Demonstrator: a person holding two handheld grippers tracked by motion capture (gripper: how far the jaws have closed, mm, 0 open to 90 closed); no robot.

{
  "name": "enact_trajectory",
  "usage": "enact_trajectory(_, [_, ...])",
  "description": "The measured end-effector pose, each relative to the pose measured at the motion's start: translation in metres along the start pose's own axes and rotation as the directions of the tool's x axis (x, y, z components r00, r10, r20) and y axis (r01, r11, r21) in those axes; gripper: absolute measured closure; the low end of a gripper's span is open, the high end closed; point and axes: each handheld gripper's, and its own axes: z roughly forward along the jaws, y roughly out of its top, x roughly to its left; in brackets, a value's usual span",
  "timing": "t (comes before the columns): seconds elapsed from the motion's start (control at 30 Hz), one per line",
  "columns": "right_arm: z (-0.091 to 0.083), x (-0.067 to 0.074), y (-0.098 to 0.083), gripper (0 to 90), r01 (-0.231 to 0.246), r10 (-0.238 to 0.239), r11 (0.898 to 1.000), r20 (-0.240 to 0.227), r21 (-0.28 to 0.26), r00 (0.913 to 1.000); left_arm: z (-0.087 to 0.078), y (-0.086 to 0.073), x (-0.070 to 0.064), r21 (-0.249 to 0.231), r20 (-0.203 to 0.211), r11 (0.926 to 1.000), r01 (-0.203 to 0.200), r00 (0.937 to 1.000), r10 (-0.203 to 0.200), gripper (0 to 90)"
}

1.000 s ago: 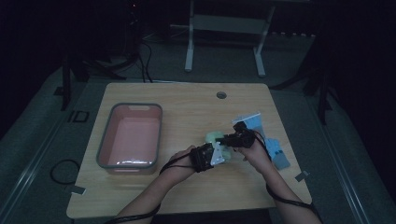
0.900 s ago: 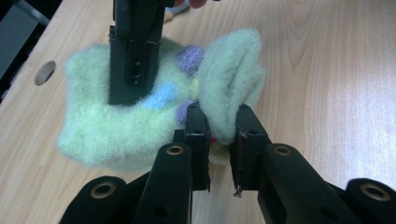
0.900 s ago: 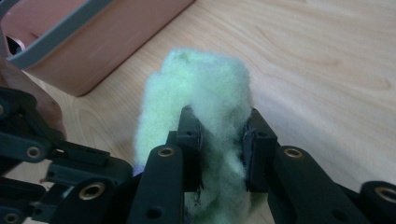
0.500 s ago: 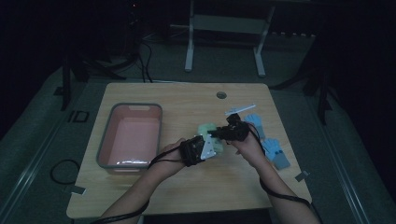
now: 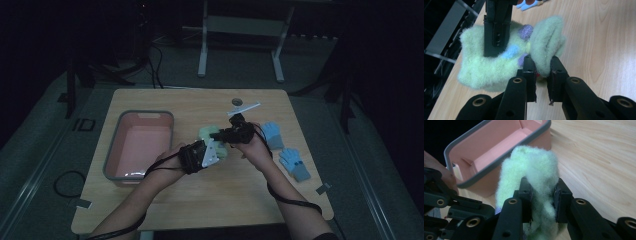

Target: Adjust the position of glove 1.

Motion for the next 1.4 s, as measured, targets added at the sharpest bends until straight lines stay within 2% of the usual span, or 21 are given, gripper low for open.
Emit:
enact_trajectory(0.3, [0.017, 0.016, 0.024, 72.8, 0.033, -0.033, 0.999, -0.027, -0.006, 0.9991, -0.02, -0.018, 0.012, 0.023, -0.03, 0.9996, 0.018, 0.9994, -0.017, 79.4])
enact_trajectory(0.77, [0.058, 0.048, 0.053, 72.8, 0.08, -0.079, 0.997, -0.074, 0.009, 0.9942, -0.052, -0.057, 0.024, 0.062, -0.067, 0.9959, 0.065, 0.9959, -0.061, 79.5])
enact_trajectory(1.17, [0.098, 0.079, 0.076, 72.8, 0.115, -0.112, 0.993, -0.109, 0.026, 0.9877, -0.077, -0.095, 0.031, 0.11, -0.099, 0.9883, 0.105, 0.9906, -0.095, 79.4])
enact_trajectory(1.4, [0.124, 0.096, 0.087, 72.8, 0.14, -0.133, 0.989, -0.144, 0.038, 0.9805, -0.091, -0.119, 0.032, 0.148, -0.126, 0.9813, 0.123, 0.9864, -0.105, 79.3])
